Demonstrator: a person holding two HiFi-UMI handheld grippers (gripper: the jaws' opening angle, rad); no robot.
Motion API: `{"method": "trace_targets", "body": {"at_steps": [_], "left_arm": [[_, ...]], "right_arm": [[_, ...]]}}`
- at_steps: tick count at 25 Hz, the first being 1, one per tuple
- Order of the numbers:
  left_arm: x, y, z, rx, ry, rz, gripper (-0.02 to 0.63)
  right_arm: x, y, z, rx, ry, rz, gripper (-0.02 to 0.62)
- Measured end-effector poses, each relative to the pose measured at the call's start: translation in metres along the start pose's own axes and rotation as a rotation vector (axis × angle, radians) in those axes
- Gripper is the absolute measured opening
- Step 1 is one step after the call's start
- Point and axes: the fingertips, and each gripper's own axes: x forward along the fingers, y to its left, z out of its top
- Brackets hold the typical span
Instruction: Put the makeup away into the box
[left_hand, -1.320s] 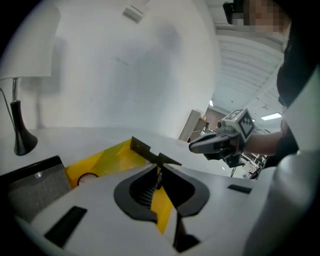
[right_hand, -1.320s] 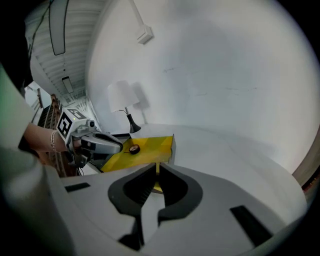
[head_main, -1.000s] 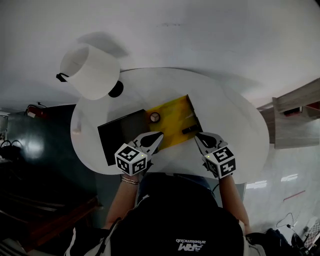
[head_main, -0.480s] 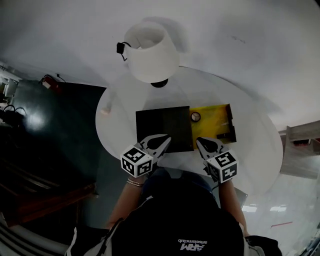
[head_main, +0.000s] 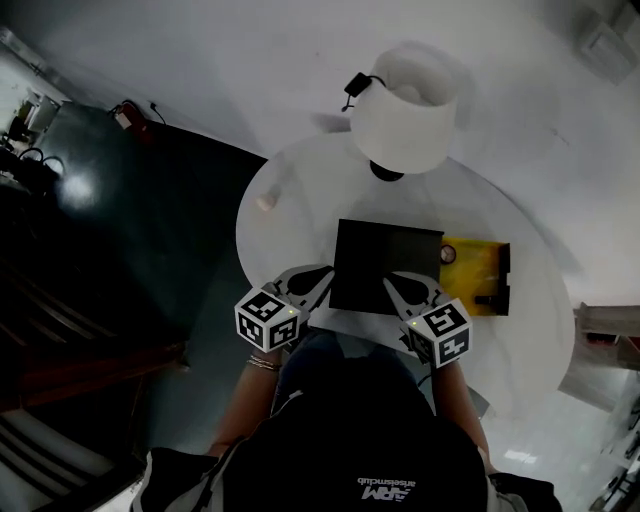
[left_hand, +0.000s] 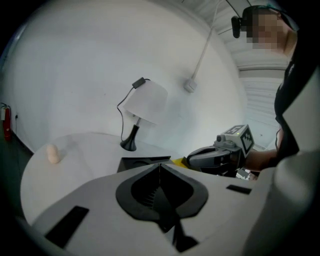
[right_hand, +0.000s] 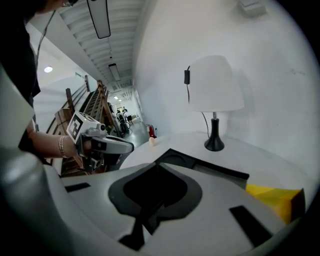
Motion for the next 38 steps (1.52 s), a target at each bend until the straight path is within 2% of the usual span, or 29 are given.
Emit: {"method": "trace_targets", "body": {"at_steps": [8, 16, 22, 29, 38], "left_arm": [[-0.058, 0.074, 0.002, -0.058, -0.042, 0.144, 0.021], [-0.096, 0.139, 0.021, -0.096, -0.073, 0.255, 0.021], [-0.106, 0.185, 0.031, -0.087, -0.053, 0.259, 0.021], [-0.111, 0.236, 0.026, -0.105, -0.01, 0.253, 0.021], [-0.099, 0.273, 0.01, -0.174, 0.0, 0.226, 0.021]], "right_arm": [[0.07, 0.037, 0.046, -0.096, 0.008, 0.122, 0.031], [0.124, 0.059, 0.09, -0.159, 0.02, 0.181, 0.031], [0.173, 0.071, 0.107, -0.152, 0.038, 0.196, 0.031], [0.221, 0.086, 0.123, -0.213, 0.08, 0.197, 0.031], [0.276, 0.079, 0.113, -0.23, 0.172, 0.185, 0.032]]}}
